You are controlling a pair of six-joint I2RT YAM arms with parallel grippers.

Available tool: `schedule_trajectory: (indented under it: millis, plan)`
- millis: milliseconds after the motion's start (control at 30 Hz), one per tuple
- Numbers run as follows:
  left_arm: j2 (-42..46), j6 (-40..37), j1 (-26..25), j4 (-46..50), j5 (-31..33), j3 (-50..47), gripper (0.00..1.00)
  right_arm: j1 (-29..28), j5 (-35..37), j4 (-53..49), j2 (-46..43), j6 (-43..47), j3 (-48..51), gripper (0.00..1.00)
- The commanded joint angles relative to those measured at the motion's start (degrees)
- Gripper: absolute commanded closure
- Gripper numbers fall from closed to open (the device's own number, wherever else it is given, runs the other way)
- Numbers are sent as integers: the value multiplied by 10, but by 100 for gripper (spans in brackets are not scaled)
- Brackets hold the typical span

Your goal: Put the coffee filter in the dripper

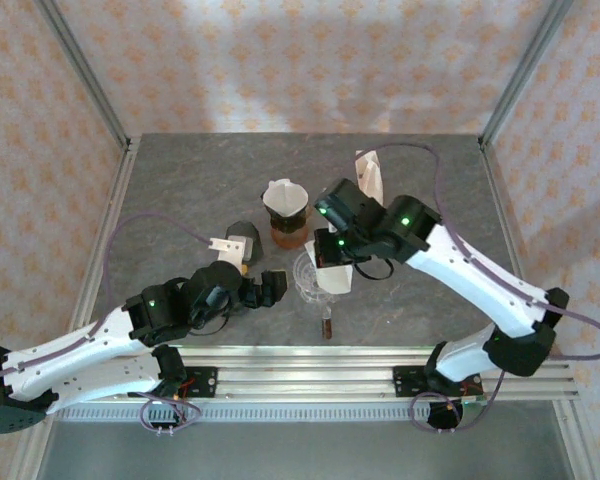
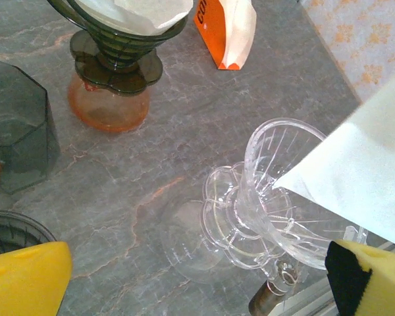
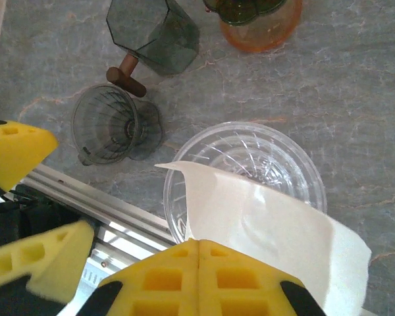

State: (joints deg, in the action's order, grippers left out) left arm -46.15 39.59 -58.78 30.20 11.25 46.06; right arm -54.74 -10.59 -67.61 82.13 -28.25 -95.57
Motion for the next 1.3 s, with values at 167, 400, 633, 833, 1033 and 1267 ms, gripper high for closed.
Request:
schedule_trajectory:
  millis: [167,400,633,833,1033,1267]
  plan:
    - [11,4,0,-7,-4,-3,0,-3,-4,-6,62,15,-13,100]
    - [16,5,0,-15,-11,-3,0,-3,3,31,72,2,31,100]
    - [2,5,0,-18,-22,10,0,-4,17,52,51,3,61,79]
    - [-21,-4,0,-19,-39,38,6,-4,51,87,-23,-5,93,58]
    - [-103,-36,-2,21,-61,111,33,-4,99,115,-105,-17,155,52]
    - [-195,-50,-6,80,-35,172,44,-3,146,104,-138,-19,214,52]
